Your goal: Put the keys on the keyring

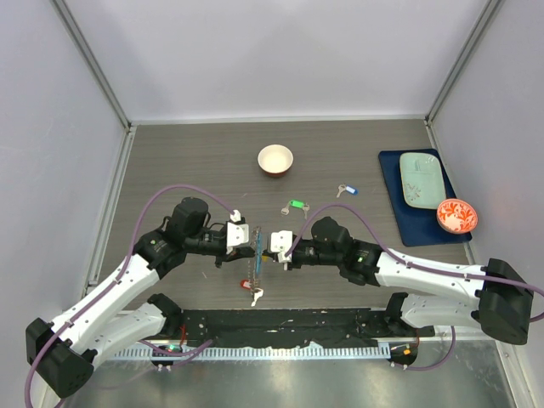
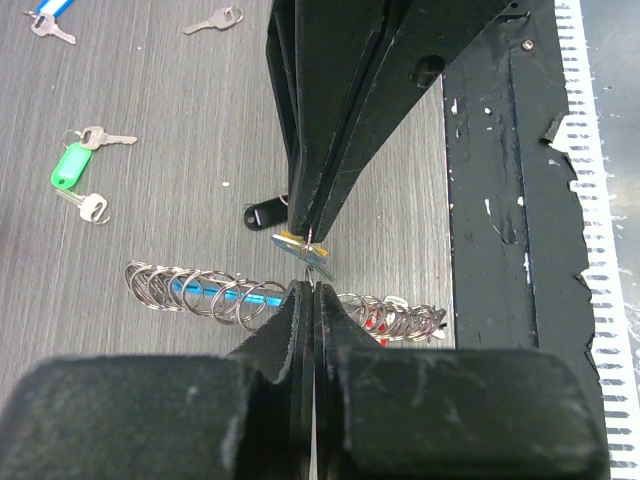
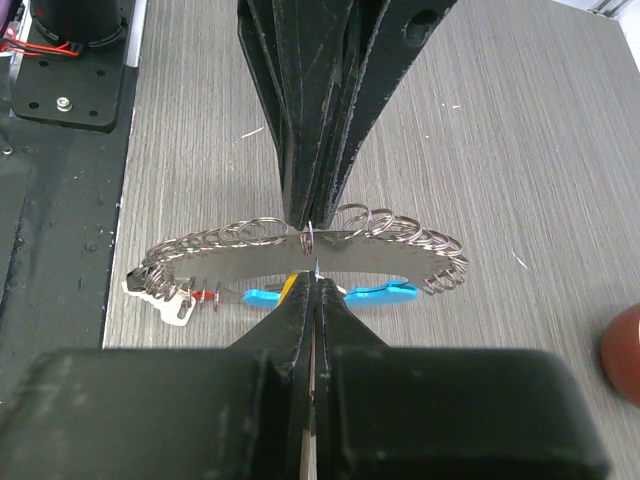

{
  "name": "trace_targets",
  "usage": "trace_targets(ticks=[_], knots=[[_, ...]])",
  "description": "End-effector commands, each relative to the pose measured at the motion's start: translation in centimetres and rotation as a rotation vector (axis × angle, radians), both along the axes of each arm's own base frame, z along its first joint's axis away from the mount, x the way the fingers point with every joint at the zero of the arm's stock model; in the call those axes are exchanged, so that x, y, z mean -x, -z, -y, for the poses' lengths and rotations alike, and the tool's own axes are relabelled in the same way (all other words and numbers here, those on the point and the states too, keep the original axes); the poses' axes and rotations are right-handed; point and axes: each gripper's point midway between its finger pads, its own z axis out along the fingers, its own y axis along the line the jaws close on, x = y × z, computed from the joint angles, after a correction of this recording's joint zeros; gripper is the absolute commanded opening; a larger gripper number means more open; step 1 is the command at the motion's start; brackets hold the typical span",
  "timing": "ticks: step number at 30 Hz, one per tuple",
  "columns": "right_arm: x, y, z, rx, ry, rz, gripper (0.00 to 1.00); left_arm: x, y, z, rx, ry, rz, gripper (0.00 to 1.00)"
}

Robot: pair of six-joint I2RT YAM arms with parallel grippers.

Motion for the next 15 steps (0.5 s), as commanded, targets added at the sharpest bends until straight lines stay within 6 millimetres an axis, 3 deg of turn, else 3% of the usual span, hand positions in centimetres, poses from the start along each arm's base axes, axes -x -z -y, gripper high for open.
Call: trace_targets(ticks=[1,15], knots=[[-0.27,-2.29,-0.27,-0.057,0.015,0.035,0.01,-0.40,-1.88,0.56,0.058,0.013,0.055,0.00],[0.13,-2.68,-0.75,-0.068,-0.019,0.031,0.01,-0.34,-2.02,0.65,0.062,0.019,0.058,0.00]])
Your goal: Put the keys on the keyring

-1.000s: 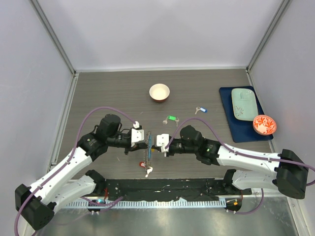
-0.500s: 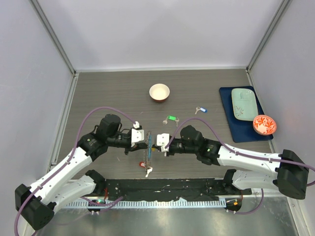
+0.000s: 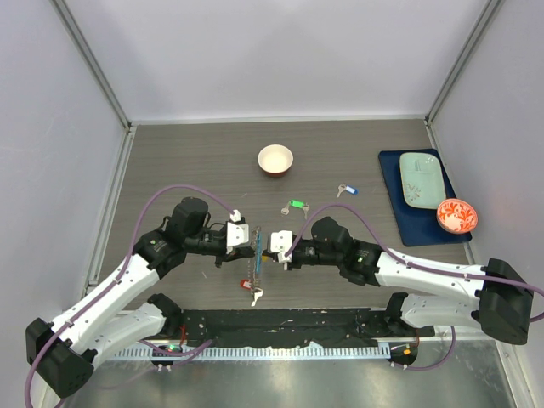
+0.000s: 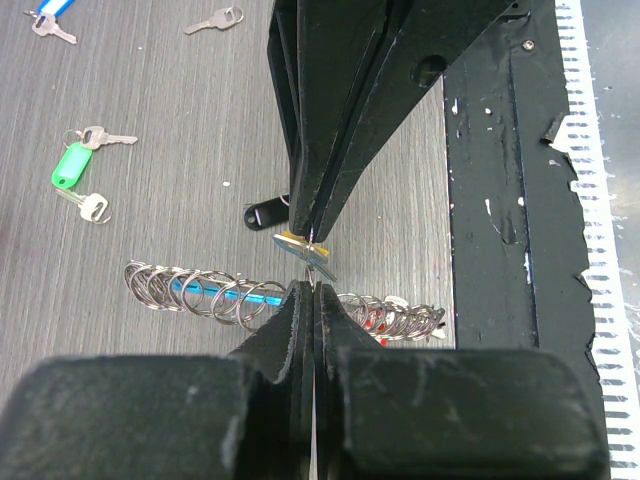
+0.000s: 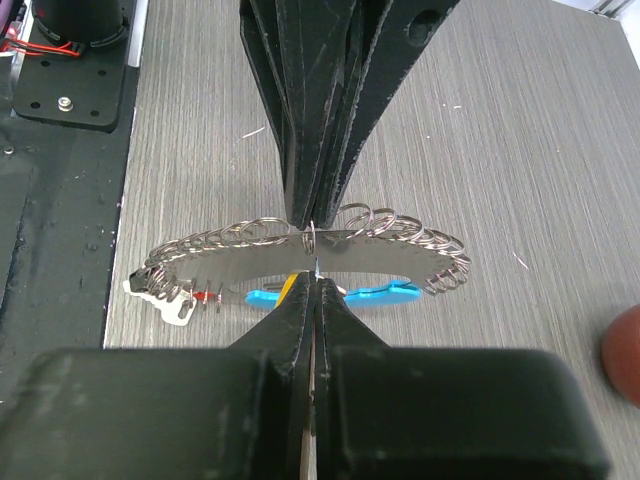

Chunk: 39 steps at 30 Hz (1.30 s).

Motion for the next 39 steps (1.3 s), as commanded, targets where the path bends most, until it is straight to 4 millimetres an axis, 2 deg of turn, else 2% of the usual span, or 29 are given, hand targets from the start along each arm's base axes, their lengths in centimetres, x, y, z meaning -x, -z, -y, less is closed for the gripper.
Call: trace_targets(ticks=[1,39], knots=[[0.29,-2.71,-0.85,-0.070,-0.027,0.028,0.01,-0.36,-2.04,0.66,0.063,0.018,0.058,0.00],[0.74,-3.07,-1.65,-0.087,-0.062,0.024,0.01,0.12,-2.16,0.85,0.076,0.044,0.041,0.00]])
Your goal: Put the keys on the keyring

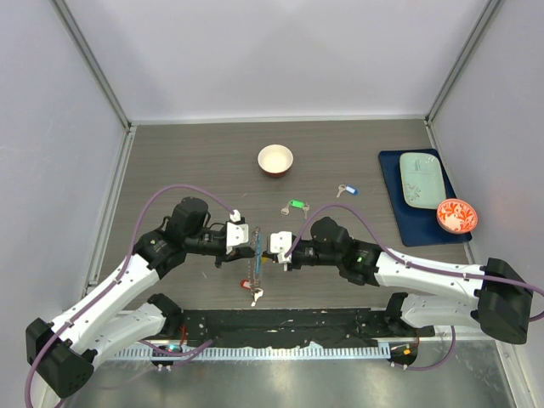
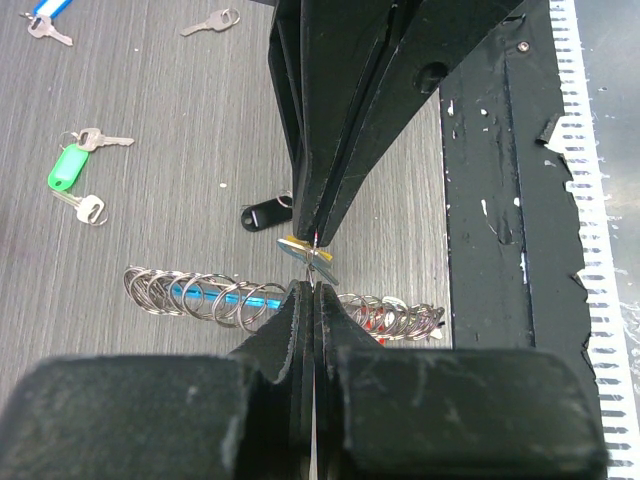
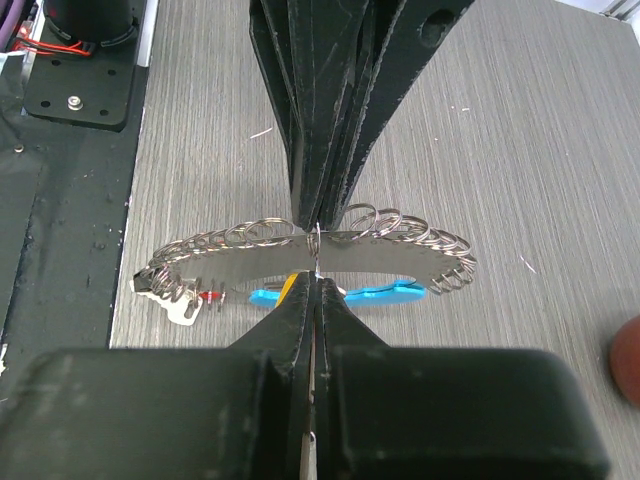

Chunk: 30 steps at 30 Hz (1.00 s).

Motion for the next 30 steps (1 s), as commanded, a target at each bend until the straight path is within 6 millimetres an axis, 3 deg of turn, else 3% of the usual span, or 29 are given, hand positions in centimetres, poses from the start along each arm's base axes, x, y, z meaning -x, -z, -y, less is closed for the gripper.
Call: trace_targets(ticks=[1,16,30], knots=[[0.5,-3.2,-1.5,-0.088,-0.048,0.030,0.01,0.0,-2.2,0.8,0.072,0.037,0.046,0.00],[0.8,-3.9,-2.2,-0.108,-0.068,0.038,0.01,0.2,-2.3,1.0,0.083,0.048,0.037,0.00],[0.7,-5.9,-2.7,-0.189,-0.062,0.035,0.01,0.3,-2.2,1.1,0.086,0.057,0.026,0.00]])
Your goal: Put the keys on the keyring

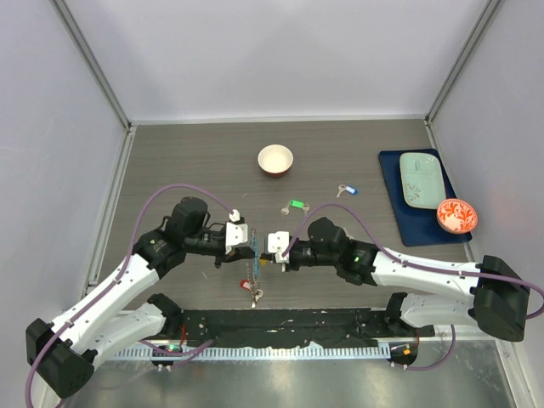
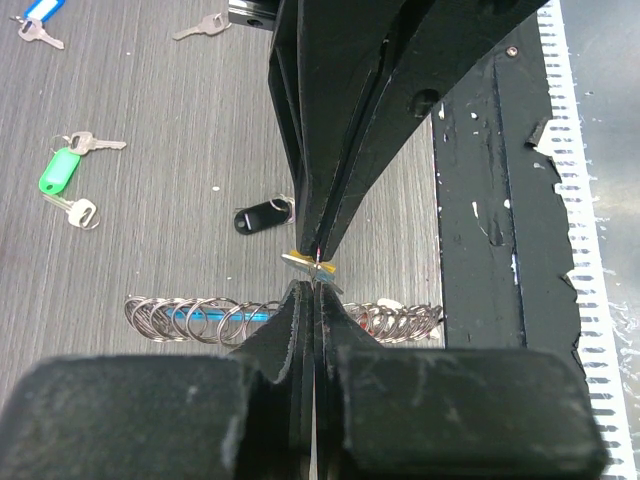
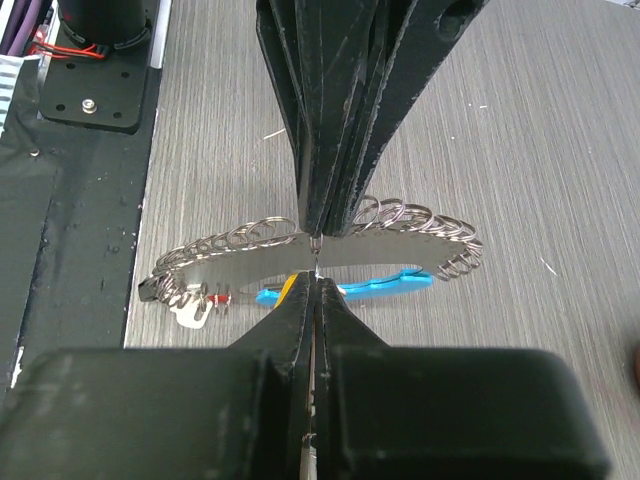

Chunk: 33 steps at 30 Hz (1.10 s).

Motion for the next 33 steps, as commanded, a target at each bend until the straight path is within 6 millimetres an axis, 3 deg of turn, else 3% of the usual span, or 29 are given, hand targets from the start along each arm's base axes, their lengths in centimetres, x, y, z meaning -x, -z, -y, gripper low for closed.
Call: trace_targets(ticks=[1,7,12,21,33], knots=[[0.3,-6.5,-2.3,-0.201,-0.044,0.062,0.01,0.0,-2.0,1.0,0.077,0.042,0.039,0.00],[0.7,-7.1,-2.5,-0.226,-0.066,0.063,0.01,-0.1,-2.2,1.0,0.083,0.038,0.042,0.00],[0.7,-6.4,-2.7,-0.205,-0.073,0.050,0.01,-0.3,-2.4,1.0,0.093,0.020,0.051,0.00],[-0.6,-3.1,-2.1,-0.099,-0.003,0.056,0.01,-1.6,-4.5,0.9,0.172,-0.101,0.085,0.00],[-0.7,-1.0,-1.8,-0.060,0.022,0.022,0.01,-2.2,-7.4,0.9,0.339,-0.215,0.086,0.00]])
